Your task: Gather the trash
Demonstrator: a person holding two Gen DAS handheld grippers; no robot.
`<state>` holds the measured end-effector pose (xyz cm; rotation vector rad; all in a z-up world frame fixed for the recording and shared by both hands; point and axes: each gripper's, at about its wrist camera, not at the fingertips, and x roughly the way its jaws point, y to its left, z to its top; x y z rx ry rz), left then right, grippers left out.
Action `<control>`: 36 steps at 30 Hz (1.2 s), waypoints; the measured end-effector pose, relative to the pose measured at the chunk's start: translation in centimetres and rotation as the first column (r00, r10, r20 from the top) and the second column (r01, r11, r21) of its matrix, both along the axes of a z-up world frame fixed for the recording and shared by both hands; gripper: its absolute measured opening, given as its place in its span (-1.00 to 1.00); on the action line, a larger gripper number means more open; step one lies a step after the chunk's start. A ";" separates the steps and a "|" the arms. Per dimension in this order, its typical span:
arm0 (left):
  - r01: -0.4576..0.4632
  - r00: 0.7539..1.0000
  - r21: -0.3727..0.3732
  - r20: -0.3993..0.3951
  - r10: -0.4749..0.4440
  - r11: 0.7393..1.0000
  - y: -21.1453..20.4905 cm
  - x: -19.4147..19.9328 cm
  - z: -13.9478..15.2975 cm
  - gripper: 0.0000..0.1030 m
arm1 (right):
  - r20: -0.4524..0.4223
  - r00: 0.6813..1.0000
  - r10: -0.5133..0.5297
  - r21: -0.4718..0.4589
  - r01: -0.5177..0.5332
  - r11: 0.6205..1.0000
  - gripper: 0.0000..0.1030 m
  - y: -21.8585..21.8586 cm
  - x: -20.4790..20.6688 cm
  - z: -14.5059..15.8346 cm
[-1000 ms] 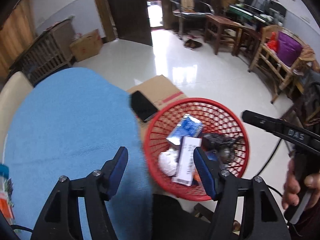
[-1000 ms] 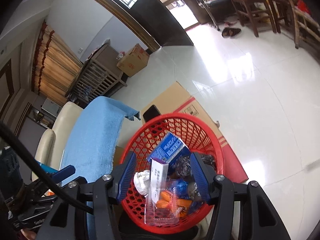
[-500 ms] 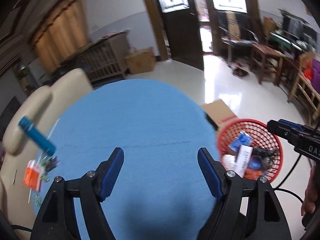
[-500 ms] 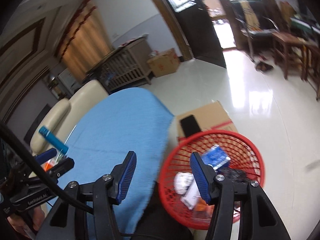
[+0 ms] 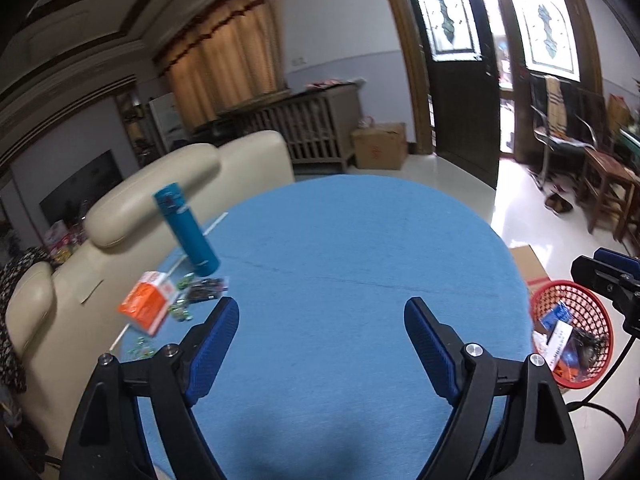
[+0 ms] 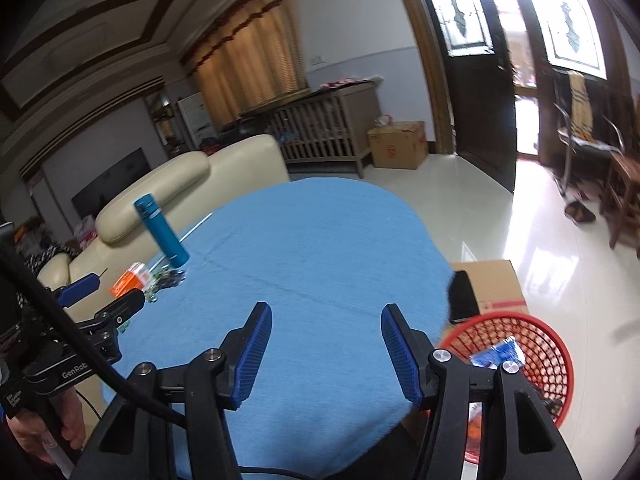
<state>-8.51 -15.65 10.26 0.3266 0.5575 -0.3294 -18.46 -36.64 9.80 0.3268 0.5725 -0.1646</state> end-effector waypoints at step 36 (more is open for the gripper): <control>-0.209 0.973 -0.101 0.078 0.217 0.973 13.0 -1.3 1.1 0.69 | 0.008 0.993 0.119 -0.146 -0.116 0.982 0.22 15.4 3.5 3.7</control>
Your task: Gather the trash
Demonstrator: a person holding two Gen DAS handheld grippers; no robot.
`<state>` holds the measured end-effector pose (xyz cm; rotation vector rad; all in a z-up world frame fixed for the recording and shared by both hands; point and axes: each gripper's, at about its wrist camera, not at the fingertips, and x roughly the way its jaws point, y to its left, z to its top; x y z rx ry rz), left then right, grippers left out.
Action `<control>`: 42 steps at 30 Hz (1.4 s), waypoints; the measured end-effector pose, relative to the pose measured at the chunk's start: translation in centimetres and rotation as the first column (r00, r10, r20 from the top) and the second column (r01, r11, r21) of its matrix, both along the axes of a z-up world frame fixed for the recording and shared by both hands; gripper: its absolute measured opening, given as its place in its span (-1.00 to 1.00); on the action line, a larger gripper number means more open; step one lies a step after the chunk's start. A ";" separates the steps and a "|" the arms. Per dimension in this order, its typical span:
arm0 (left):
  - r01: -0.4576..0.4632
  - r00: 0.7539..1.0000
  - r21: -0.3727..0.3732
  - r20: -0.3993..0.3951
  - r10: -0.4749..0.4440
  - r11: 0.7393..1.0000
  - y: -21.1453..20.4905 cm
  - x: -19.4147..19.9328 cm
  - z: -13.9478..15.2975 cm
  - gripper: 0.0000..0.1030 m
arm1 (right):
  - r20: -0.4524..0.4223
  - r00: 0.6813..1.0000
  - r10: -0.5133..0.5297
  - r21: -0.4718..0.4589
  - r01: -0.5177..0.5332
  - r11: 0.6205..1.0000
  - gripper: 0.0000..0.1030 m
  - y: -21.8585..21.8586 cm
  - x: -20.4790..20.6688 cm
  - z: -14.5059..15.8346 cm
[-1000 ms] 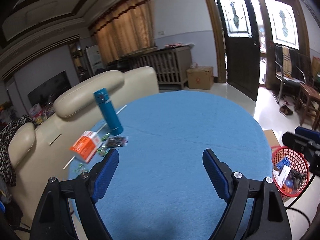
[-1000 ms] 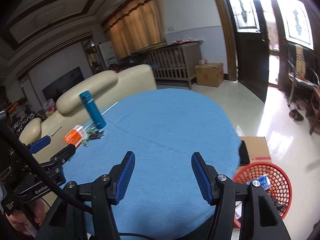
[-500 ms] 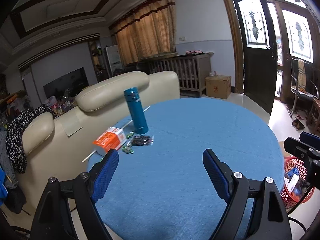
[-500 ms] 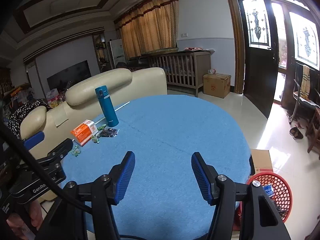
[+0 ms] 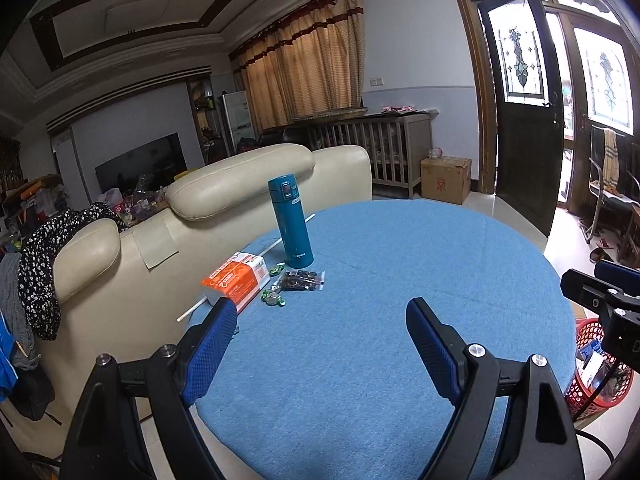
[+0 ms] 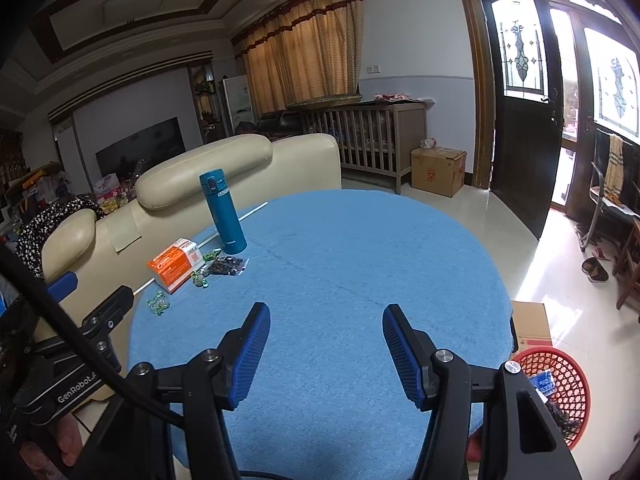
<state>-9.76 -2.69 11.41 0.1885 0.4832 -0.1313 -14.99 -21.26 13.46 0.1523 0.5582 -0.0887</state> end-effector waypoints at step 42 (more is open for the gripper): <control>0.006 1.000 -0.030 0.023 -0.005 1.000 1.1 -1.4 1.1 0.69 | 0.017 1.000 -0.008 0.001 0.008 1.000 0.22 0.9 0.5 0.6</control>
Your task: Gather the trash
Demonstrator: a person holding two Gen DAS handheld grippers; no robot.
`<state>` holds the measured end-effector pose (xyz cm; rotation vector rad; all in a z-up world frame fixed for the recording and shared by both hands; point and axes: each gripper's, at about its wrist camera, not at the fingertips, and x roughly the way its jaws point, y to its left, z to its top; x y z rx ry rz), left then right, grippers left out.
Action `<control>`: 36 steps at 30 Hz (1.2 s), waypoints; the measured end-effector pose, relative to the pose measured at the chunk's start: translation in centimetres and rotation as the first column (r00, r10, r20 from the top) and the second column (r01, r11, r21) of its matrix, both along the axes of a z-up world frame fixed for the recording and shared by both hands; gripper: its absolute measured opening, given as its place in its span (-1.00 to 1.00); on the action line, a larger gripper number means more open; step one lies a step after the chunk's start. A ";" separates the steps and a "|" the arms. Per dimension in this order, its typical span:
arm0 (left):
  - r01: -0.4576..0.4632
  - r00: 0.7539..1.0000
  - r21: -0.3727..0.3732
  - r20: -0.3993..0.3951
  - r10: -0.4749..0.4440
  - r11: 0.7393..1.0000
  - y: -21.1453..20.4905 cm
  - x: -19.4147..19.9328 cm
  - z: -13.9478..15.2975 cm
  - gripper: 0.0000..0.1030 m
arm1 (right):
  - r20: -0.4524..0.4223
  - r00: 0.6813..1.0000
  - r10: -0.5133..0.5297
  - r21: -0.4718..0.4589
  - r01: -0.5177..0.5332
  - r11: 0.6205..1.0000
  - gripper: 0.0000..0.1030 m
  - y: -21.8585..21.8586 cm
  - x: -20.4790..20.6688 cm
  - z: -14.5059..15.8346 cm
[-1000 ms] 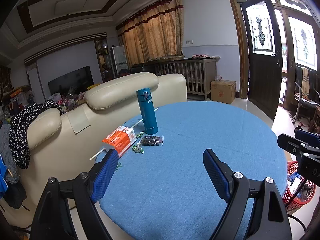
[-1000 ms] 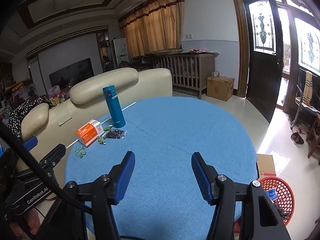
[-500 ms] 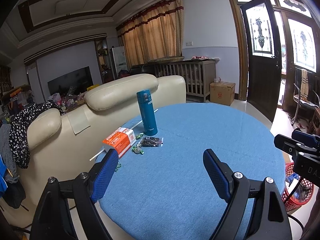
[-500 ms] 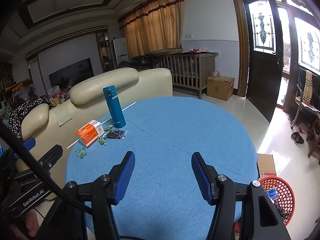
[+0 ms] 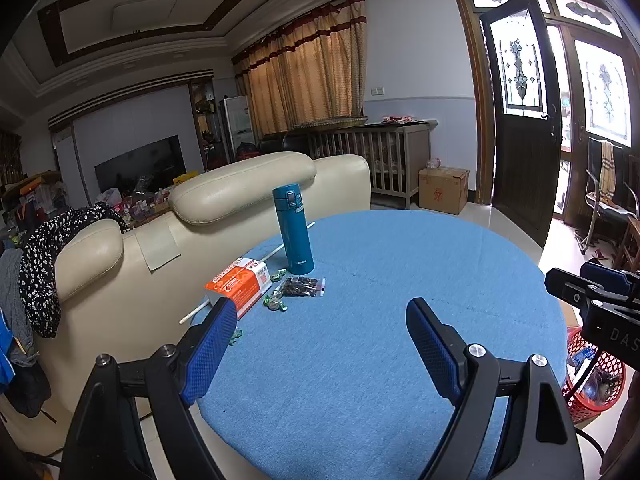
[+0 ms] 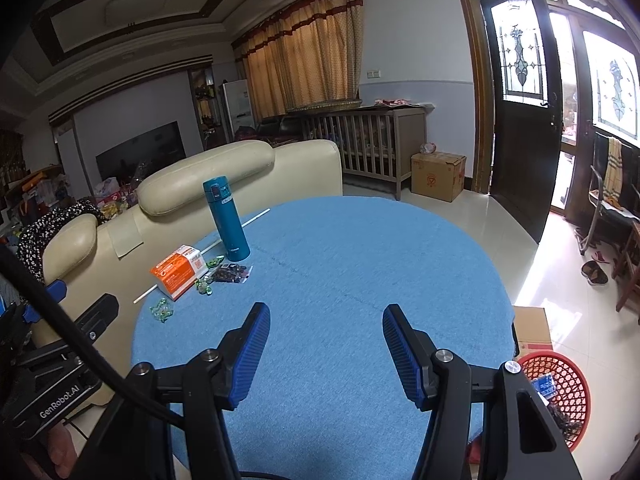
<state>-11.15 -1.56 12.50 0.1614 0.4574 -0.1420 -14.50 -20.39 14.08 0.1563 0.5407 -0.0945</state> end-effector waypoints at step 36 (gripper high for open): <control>0.023 0.998 0.012 -0.054 -0.022 1.000 -0.8 0.4 -1.2 0.69 | -0.043 0.999 -0.017 0.047 0.019 0.999 0.22 -1.2 0.5 -1.1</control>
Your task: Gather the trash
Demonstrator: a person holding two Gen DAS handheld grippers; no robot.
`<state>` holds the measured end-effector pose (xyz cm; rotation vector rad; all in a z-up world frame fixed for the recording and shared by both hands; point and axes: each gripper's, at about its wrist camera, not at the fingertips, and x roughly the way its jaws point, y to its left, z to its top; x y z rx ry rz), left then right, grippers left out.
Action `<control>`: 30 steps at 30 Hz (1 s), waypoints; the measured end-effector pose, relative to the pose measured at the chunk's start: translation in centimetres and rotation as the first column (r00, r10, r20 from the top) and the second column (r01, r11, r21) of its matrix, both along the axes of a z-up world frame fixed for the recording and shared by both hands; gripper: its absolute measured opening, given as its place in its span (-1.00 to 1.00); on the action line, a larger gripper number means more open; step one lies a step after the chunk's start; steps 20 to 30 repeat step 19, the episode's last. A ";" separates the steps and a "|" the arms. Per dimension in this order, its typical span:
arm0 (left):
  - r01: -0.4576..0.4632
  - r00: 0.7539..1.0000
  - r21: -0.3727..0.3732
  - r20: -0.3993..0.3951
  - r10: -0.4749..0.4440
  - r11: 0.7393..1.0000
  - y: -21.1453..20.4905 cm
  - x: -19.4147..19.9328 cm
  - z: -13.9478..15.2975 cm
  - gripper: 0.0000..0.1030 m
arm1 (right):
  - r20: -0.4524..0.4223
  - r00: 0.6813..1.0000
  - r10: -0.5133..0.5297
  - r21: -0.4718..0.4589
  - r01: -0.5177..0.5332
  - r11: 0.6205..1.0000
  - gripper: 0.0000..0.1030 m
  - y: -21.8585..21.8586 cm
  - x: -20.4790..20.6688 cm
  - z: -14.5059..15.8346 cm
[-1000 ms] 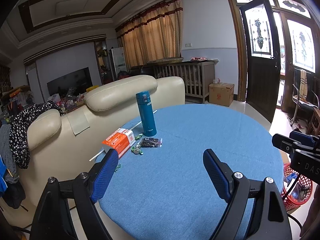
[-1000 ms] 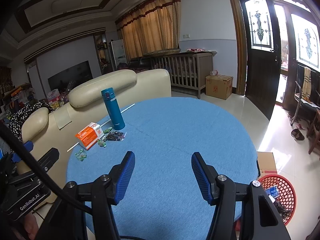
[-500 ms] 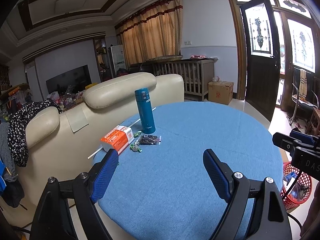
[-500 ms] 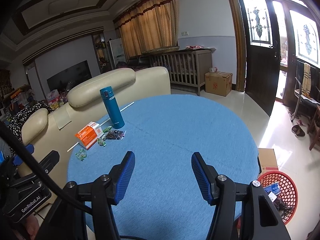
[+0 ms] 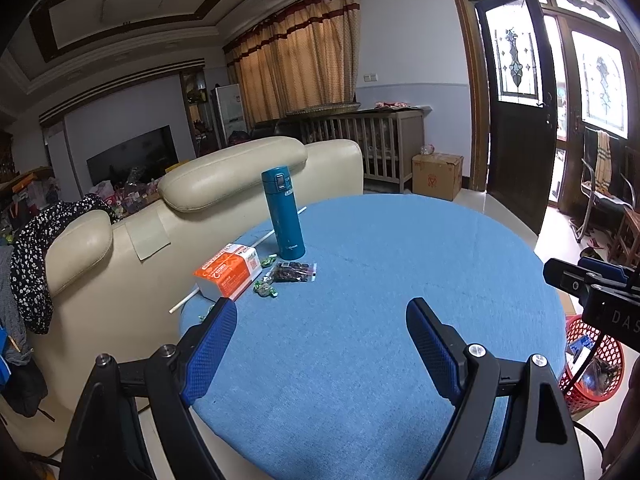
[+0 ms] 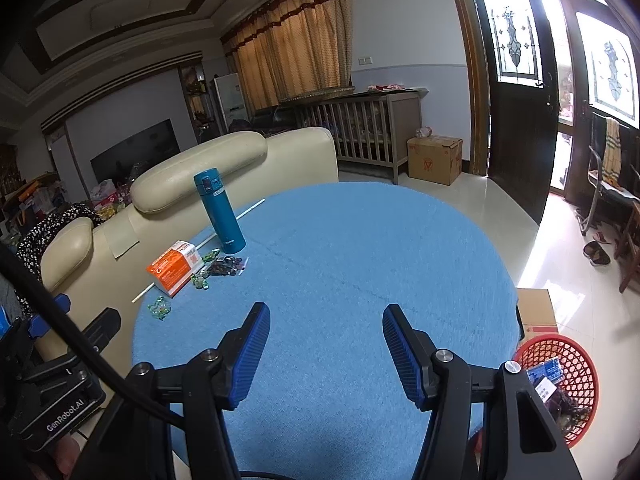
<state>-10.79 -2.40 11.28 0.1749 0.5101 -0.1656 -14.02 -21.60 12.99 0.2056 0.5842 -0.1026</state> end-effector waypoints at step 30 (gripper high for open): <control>0.101 0.988 -0.001 -0.115 -0.100 0.995 -2.1 1.6 -2.9 0.69 | -0.047 0.999 -0.025 0.029 0.027 0.999 0.22 -1.8 1.0 -1.9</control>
